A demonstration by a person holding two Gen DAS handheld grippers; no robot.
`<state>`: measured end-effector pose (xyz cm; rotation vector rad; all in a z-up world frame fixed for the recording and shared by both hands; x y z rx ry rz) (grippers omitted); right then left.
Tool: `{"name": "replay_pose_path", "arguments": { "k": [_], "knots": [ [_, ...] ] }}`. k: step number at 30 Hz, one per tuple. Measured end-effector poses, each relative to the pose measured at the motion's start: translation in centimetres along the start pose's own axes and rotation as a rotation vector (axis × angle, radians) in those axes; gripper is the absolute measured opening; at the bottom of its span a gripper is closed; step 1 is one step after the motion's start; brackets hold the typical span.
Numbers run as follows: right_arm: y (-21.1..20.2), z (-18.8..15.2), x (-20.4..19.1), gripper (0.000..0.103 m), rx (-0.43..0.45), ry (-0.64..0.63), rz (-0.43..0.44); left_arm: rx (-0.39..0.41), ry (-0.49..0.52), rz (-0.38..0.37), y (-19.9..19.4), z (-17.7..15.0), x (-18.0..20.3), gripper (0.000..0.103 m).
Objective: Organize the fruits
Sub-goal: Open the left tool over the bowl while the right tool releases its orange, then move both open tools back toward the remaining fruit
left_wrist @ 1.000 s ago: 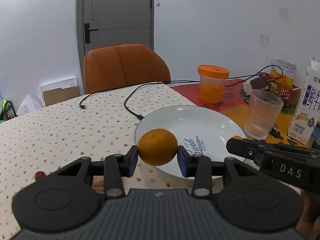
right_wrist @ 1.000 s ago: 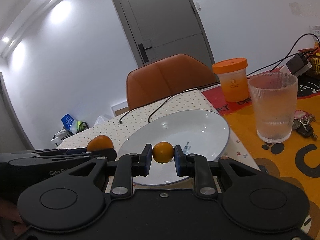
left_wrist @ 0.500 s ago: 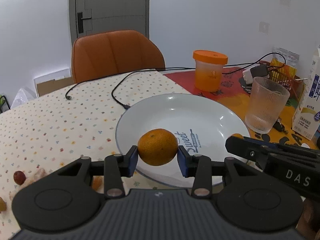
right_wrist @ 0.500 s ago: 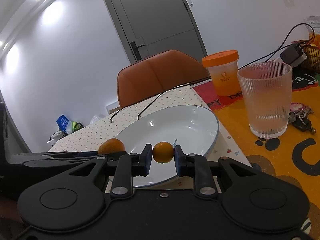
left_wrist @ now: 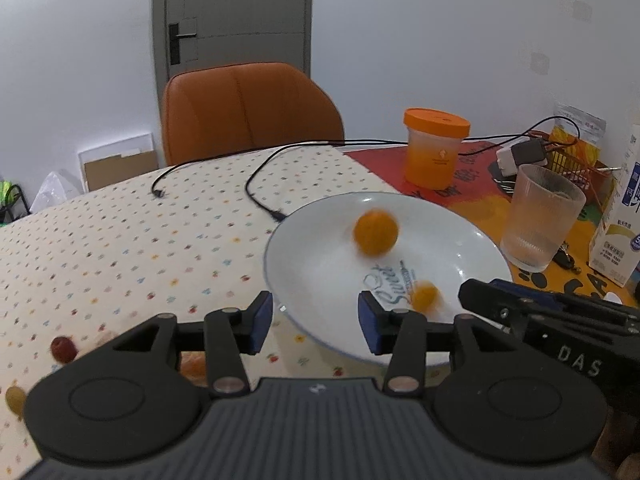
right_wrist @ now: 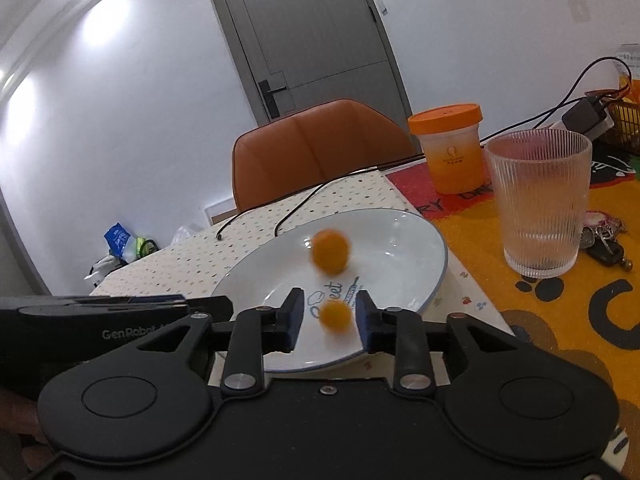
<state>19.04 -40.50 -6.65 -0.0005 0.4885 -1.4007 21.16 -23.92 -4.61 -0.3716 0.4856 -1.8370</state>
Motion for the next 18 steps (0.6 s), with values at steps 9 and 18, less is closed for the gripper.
{"name": "replay_pose_path", "arguments": {
  "k": [9,18],
  "knots": [
    [-1.5,-0.2,-2.1,0.071,0.017,-0.013,-0.008,0.025,-0.059,0.042,-2.9,-0.7,-2.9,0.080],
    [-2.7,-0.1,-4.6,0.097,0.039,-0.017,0.019,0.059,-0.105,0.120,-6.1,-1.2,-6.4,0.087]
  ]
}}
Point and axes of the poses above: each gripper's, at about its wrist camera, not at the fingertips, and y roughly the way its jaws point, x to its right, z to its top, the point moved 3 cm from there along y, roughly the way its jaws point, and after that the axes turned 5 degrees about x, right-handed, at the moved point
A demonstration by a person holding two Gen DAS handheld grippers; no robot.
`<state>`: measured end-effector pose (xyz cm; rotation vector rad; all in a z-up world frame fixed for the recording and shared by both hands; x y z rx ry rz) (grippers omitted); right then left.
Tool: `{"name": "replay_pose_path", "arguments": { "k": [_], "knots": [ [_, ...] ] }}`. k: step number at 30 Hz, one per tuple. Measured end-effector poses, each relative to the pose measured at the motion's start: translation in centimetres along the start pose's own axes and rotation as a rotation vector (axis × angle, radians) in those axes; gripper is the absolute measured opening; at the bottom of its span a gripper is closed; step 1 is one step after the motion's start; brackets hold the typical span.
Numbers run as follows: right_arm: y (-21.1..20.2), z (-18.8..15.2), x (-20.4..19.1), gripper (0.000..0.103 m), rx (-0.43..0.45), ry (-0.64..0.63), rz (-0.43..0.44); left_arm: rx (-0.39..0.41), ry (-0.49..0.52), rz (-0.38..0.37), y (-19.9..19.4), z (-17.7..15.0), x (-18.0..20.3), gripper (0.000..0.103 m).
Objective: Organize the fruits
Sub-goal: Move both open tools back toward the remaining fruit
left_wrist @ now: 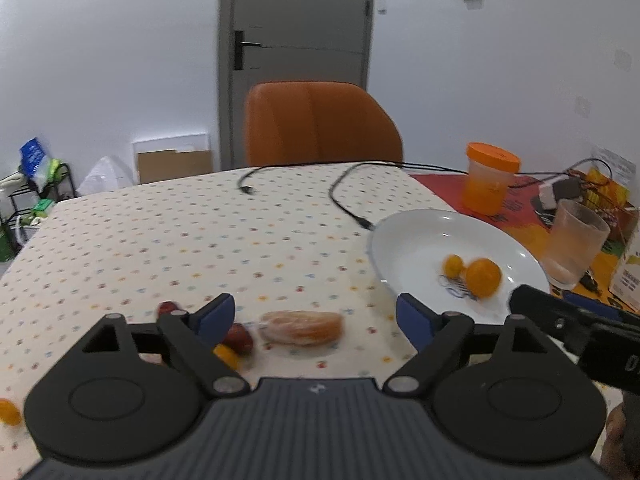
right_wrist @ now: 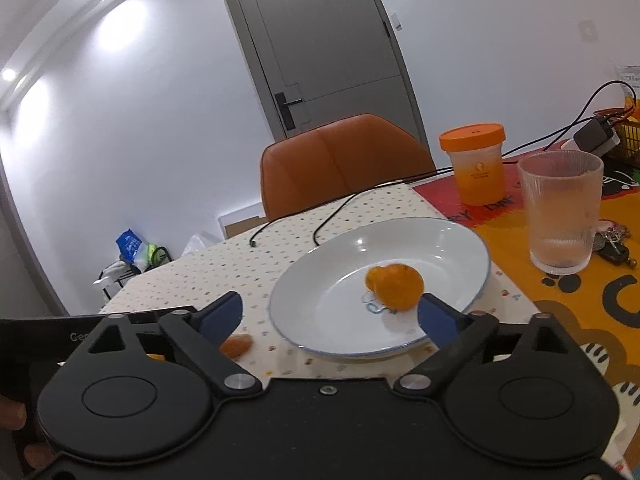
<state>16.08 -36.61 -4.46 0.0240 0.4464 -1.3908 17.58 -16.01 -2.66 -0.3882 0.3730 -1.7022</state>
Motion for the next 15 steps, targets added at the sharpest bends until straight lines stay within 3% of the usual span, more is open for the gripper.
{"name": "replay_pose_path", "arguments": {
  "k": [5,15],
  "knots": [
    [-0.4,-0.3,-1.0,0.103,-0.015,0.004,0.013,0.015,-0.030,0.029,-1.7,-0.4,-2.3,0.088],
    [-0.8,-1.0,-3.8,0.103,-0.037,-0.027,0.023,0.047,-0.066,0.104,-5.0,-1.2,-6.4,0.093]
  ]
}}
Point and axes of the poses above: each gripper's, at about its wrist camera, not at the fingertips, and y roughly the way its jaws point, x to its right, z to its top, the point moved 3 cm from there along y, roughly the way its jaws point, and after that the axes turned 5 degrees about x, right-handed, at the moved point
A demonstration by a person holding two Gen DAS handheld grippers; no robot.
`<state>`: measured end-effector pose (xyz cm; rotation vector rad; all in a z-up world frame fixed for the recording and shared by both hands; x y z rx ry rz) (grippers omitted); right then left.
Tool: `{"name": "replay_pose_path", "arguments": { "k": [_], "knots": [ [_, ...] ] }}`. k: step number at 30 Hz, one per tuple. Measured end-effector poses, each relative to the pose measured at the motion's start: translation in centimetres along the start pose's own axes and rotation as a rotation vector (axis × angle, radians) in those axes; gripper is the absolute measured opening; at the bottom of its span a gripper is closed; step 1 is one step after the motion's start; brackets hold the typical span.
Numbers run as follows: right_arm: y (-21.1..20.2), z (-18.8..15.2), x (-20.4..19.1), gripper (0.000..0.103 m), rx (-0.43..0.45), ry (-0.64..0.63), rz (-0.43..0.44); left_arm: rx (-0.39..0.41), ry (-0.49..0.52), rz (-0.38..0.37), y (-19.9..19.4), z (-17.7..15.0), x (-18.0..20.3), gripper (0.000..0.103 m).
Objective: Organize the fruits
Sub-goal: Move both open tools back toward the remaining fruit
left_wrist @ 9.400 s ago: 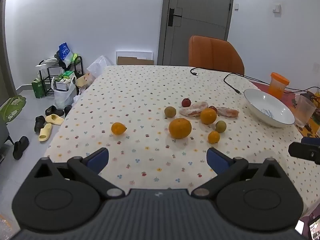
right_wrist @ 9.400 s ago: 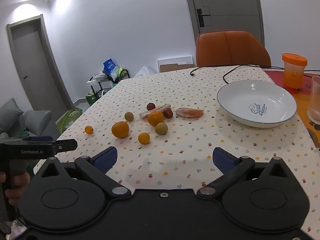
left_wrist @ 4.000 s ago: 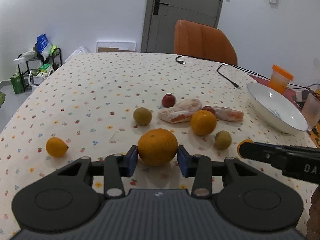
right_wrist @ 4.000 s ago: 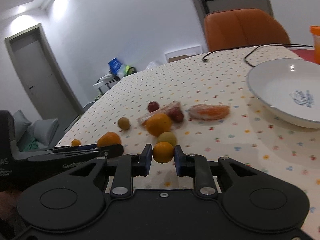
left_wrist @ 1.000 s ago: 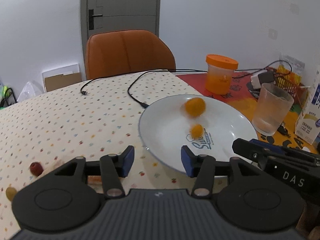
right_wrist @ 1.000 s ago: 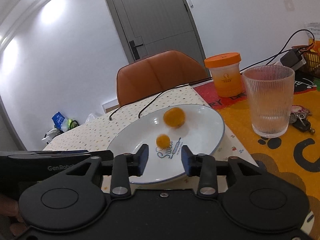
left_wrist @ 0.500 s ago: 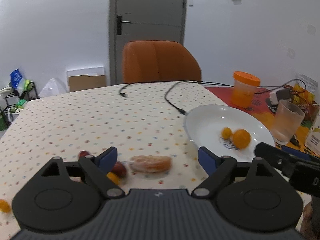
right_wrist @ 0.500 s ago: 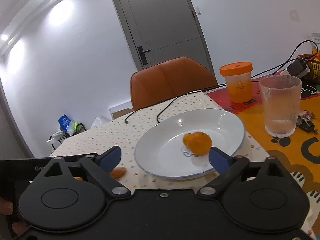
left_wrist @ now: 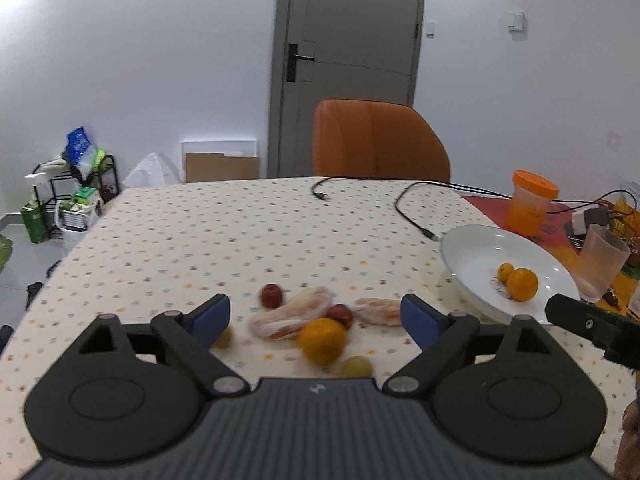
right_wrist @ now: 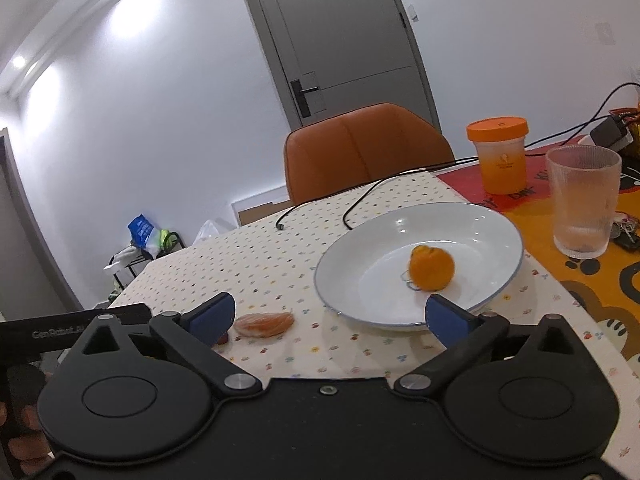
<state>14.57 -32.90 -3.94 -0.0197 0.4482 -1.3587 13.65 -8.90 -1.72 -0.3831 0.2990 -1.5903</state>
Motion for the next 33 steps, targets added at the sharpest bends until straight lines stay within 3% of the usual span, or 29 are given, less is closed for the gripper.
{"name": "replay_pose_path", "arguments": {
  "k": [24,33],
  "knots": [
    [-0.1,-1.8,-7.4,0.103,-0.038,-0.128,0.111,0.032,-0.089,0.179,-4.6,-1.0,-9.3,0.096],
    [1.0,-3.1,-8.7,0.103,-0.079,-0.148,0.154,0.010,-0.121,0.198,-4.6,-2.3,-11.7,0.096]
  ]
}}
Point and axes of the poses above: each gripper's, at about its wrist camera, not at the fingertips, and y roughly the way its jaws point, x to its right, z to its top, the point moved 3 cm from there along y, roughly the way its jaws point, and after that the axes turned 5 degrees about x, right-handed, at the moved point
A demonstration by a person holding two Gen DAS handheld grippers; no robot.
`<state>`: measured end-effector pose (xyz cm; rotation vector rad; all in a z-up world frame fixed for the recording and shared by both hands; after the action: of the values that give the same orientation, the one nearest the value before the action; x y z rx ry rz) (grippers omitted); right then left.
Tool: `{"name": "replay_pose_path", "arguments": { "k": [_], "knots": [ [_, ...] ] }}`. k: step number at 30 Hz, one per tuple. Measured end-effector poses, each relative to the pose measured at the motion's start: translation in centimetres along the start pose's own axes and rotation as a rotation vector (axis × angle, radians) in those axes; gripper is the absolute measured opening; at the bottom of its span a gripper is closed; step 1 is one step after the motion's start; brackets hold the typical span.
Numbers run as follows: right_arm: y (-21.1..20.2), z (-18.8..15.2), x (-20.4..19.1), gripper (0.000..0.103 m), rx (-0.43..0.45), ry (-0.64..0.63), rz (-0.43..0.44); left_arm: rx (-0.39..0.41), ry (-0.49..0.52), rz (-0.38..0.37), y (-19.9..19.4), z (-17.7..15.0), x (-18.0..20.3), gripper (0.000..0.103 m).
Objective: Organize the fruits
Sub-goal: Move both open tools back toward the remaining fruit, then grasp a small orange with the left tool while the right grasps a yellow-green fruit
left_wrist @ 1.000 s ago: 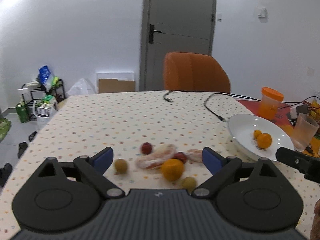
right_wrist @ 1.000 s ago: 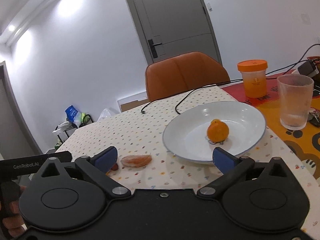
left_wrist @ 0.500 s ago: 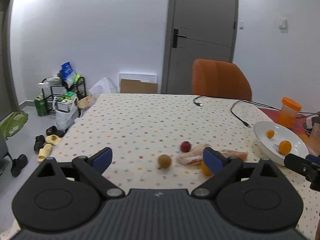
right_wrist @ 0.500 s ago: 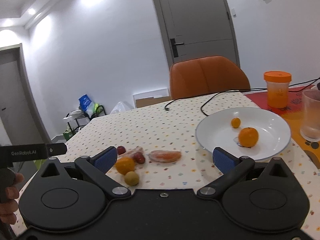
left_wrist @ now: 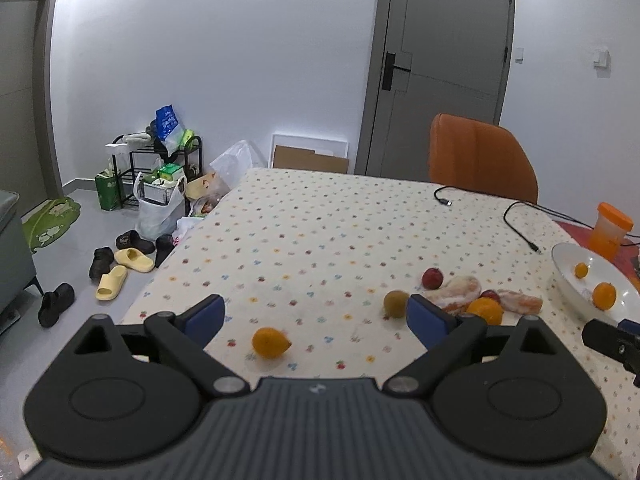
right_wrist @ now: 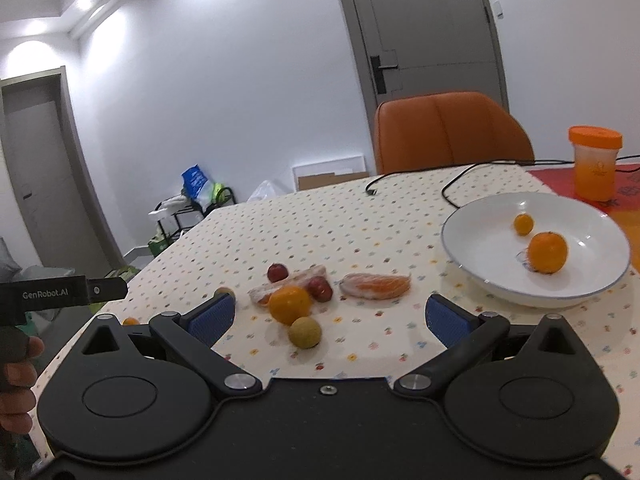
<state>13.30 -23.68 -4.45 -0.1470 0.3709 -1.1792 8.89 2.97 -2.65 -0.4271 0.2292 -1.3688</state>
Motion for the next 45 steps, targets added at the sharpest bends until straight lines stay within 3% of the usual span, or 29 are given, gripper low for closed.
{"name": "replay_pose_path", "arguments": {
  "k": [14,22,31,34,36,45],
  "knots": [
    [1.8,-1.2,-1.0,0.103,-0.052,-0.031,0.038,-0.028,-0.031,-0.002,2.1,-1.8,-1.6,0.094],
    [3.3,-1.7,-1.2,0.103,-0.085,-0.036,0.040,-0.056,-0.045,0.013,4.1,-2.3,-2.4,0.083],
    [4.8,-2.0,-1.4,0.097,-0.123,-0.033,0.046,-0.087,-0.064,0.033,5.6,-3.0,-3.3,0.063],
    [5.4,-2.1,-1.4,0.095,-0.133,-0.032,0.048,-0.083,-0.064,0.042,5.7,-3.0,-3.4,0.048],
    [5.8,-2.1,-1.5,0.094,-0.140,-0.034,0.047,-0.082,-0.071,0.035,5.8,-2.9,-3.4,0.030],
    [6.7,-2.2,-1.8,0.080,-0.157,-0.031,0.059,-0.081,-0.082,0.012,5.3,-2.7,-3.4,0.028]
  ]
}}
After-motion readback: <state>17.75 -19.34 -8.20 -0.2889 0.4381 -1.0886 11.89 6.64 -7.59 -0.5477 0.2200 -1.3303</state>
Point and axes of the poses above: each gripper's, at about its wrist camera, not at the fingertips, and y roughly the way its jaws point, x to its right, z to its top, the point moved 3 cm from there along y, roughly the way its jaws point, and after that the axes turned 5 degrees about x, right-handed, at the moved point
